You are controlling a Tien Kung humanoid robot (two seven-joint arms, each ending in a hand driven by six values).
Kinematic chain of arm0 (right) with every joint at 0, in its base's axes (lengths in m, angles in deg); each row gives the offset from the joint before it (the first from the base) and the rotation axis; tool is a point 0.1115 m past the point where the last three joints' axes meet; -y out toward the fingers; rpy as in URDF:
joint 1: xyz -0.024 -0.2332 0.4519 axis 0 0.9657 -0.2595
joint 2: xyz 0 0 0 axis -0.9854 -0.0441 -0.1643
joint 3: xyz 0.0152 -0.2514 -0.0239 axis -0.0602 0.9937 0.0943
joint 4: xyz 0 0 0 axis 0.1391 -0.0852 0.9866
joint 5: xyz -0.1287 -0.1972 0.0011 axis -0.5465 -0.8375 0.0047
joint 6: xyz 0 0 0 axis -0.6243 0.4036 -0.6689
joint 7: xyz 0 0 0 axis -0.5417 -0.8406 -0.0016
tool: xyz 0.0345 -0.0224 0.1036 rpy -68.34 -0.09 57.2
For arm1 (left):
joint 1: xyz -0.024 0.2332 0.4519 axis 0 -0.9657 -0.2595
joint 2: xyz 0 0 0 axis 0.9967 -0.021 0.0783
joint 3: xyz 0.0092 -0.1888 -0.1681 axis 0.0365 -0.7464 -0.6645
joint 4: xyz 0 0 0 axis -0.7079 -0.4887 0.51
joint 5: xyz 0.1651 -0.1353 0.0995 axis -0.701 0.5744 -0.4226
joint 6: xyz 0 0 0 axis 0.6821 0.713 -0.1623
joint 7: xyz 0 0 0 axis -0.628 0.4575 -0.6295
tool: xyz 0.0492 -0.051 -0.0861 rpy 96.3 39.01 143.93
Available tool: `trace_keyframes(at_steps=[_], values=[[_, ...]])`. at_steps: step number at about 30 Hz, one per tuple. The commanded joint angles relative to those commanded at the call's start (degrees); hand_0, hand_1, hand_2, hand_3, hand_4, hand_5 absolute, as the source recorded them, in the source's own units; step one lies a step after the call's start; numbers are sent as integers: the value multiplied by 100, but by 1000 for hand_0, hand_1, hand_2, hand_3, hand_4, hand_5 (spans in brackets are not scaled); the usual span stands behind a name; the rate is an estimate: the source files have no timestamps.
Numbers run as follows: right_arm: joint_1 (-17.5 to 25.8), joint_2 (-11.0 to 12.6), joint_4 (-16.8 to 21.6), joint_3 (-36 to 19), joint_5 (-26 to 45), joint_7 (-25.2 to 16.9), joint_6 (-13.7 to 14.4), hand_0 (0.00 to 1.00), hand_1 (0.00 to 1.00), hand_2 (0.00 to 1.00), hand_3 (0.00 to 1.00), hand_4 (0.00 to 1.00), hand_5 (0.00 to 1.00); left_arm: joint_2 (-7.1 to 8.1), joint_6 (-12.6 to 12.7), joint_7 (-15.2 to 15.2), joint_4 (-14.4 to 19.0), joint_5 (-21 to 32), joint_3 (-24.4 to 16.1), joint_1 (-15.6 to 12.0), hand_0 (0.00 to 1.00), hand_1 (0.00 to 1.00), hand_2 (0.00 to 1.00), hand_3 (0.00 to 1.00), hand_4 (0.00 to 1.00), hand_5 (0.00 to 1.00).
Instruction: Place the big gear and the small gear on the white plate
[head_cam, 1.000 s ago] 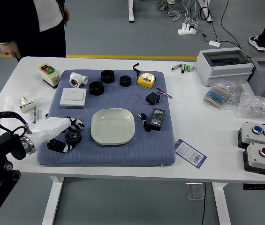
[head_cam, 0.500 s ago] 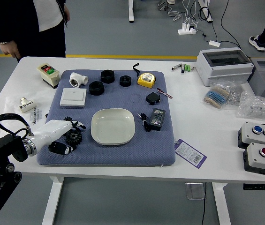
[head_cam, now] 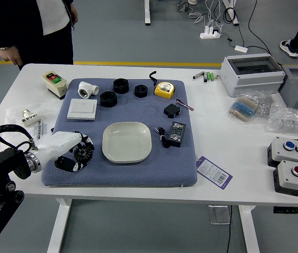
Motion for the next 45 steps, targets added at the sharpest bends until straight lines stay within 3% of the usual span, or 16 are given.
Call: trace_keyframes(at_steps=[15, 22, 31, 34, 40, 41, 45], values=[[-22, 6, 3, -24, -4, 4, -3, 709, 734, 784, 615, 842, 699, 150, -177, 106, 382, 0, -42, 243, 335, 362, 396, 452, 265, 2], [-27, 11, 4, -24, -3, 6, -2, 708, 733, 784, 615, 841, 699, 111, -196, 124, 487, 0, 155, 440, 334, 355, 393, 451, 246, 2], [-47, 18, 12, 17, 24, 14, 10, 708, 734, 784, 614, 841, 698, -199, -140, 87, 166, 126, 790, 1000, 332, 355, 393, 457, 249, 2], [-62, 24, 19, 25, 24, 15, 21, 708, 734, 784, 614, 841, 698, -374, -67, 42, -101, 148, 1028, 1261, 332, 355, 393, 457, 249, 2], [-79, 30, 23, 48, 30, 14, 29, 708, 733, 784, 614, 841, 698, -564, 90, -14, -501, 101, 1248, 1552, 331, 355, 393, 459, 254, 2], [-82, 31, 24, 53, 31, 14, 30, 708, 733, 784, 615, 841, 698, -594, 102, -13, -573, 78, 1294, 1603, 344, 390, 436, 506, 434, 2], [-93, 34, 26, 69, 35, 15, 34, 708, 733, 784, 615, 841, 698, -687, 124, 13, -817, 15, 1458, 1764, 344, 390, 436, 506, 434, 2]])
